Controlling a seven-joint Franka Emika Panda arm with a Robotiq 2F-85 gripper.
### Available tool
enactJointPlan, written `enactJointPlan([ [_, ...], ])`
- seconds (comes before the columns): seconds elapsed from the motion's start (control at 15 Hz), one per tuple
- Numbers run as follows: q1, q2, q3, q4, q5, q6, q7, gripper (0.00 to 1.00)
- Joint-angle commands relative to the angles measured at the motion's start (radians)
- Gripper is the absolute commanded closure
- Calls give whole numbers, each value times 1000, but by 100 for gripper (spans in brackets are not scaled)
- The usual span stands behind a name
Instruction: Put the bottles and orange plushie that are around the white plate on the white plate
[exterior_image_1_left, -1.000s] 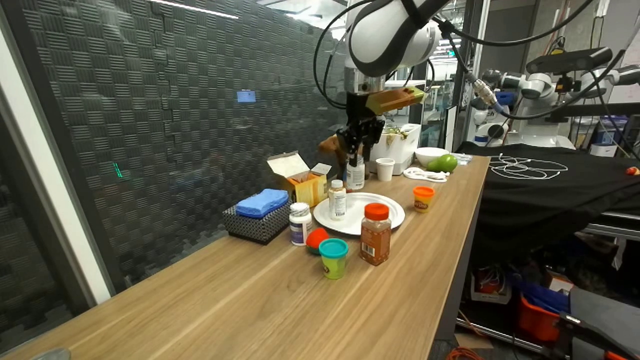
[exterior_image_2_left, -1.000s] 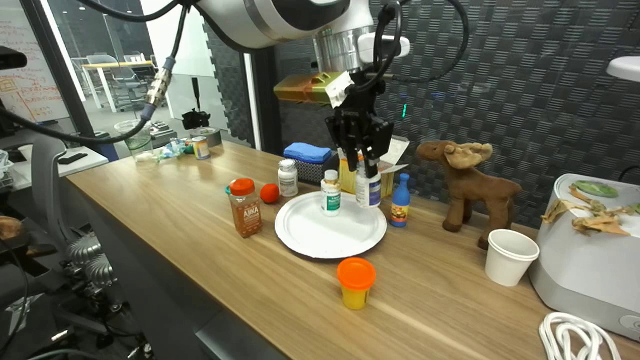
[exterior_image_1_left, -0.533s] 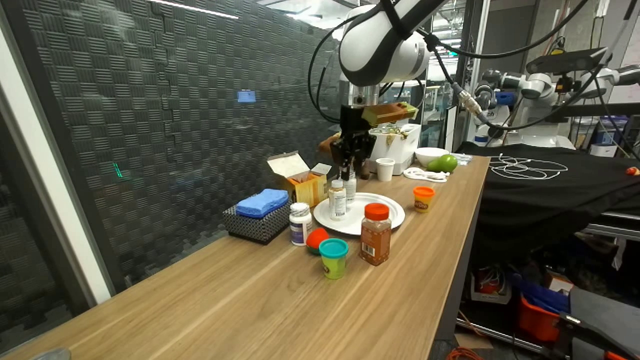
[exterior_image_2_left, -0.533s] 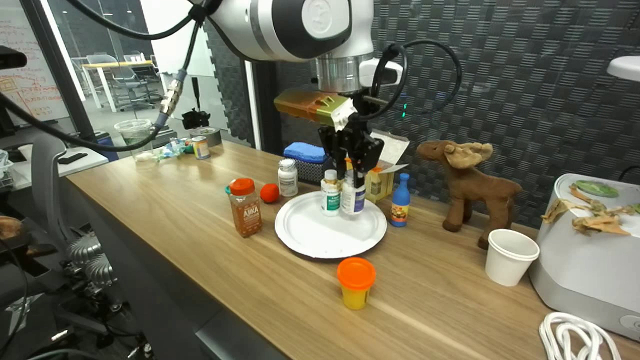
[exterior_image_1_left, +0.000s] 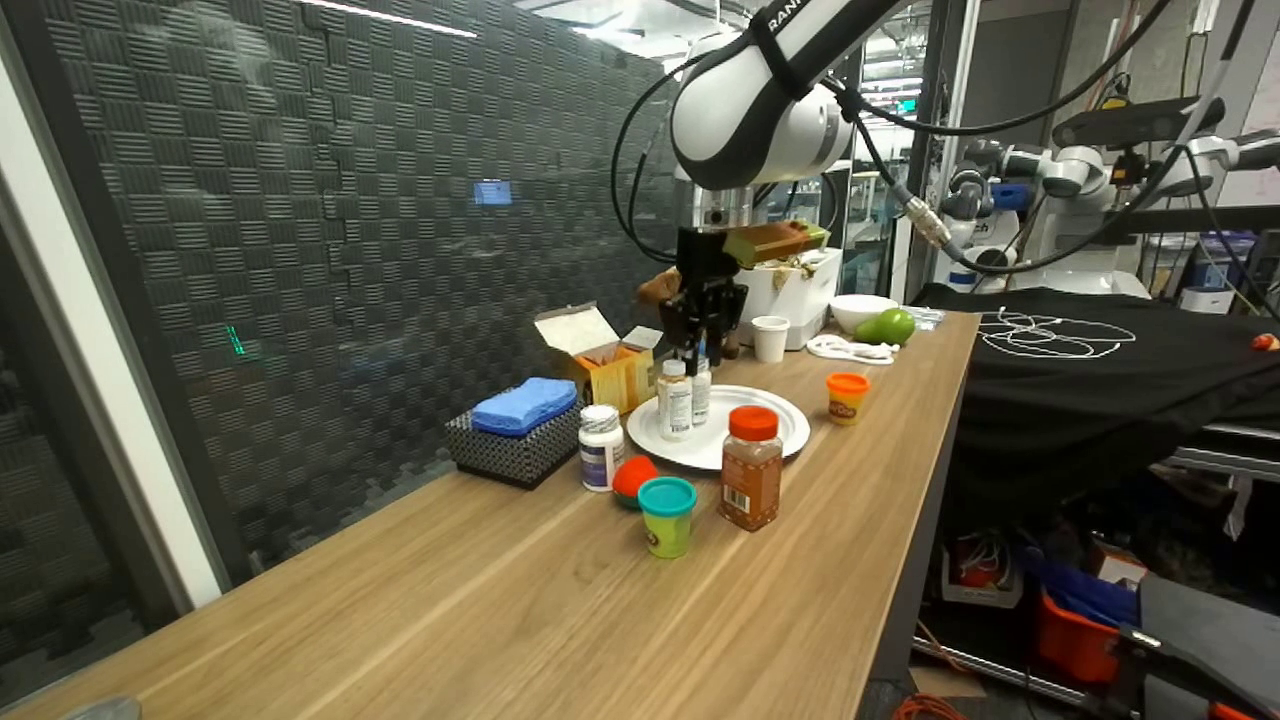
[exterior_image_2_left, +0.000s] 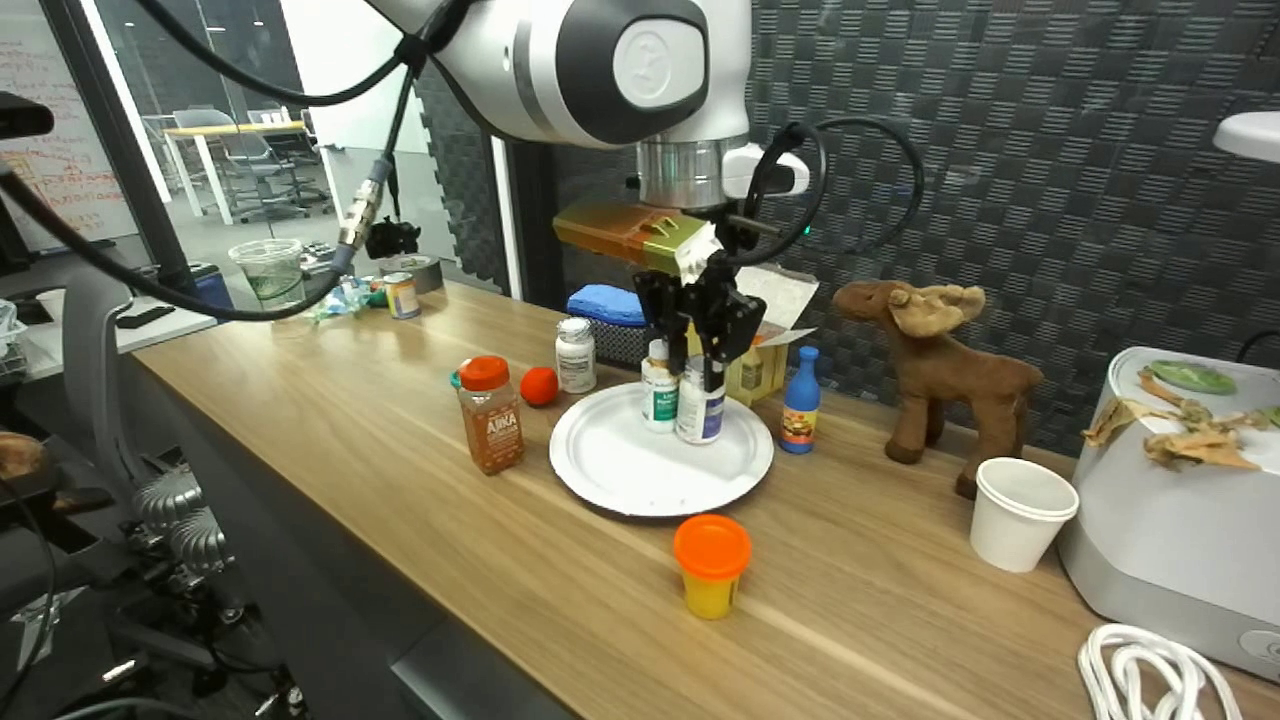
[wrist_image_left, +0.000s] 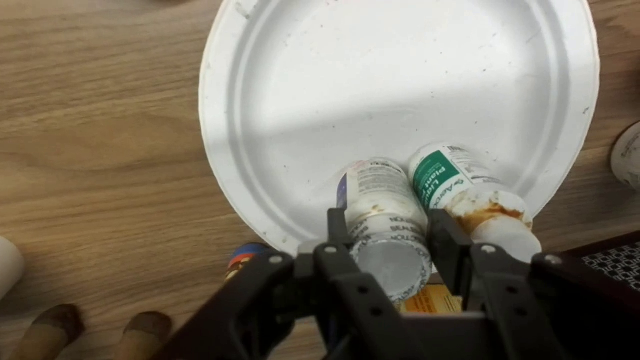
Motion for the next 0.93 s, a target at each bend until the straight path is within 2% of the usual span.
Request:
enactJointPlan([
  [0.0,-9,-1,15,33,16,-32,-35,24],
  [0.2,-2,-47,1,-3,0,-19,-4,1],
  [0.47,6,-149,-29,-107,-21,13,73,0],
  [0.87,-12,-302,-69,-322,-18,52,161,0],
])
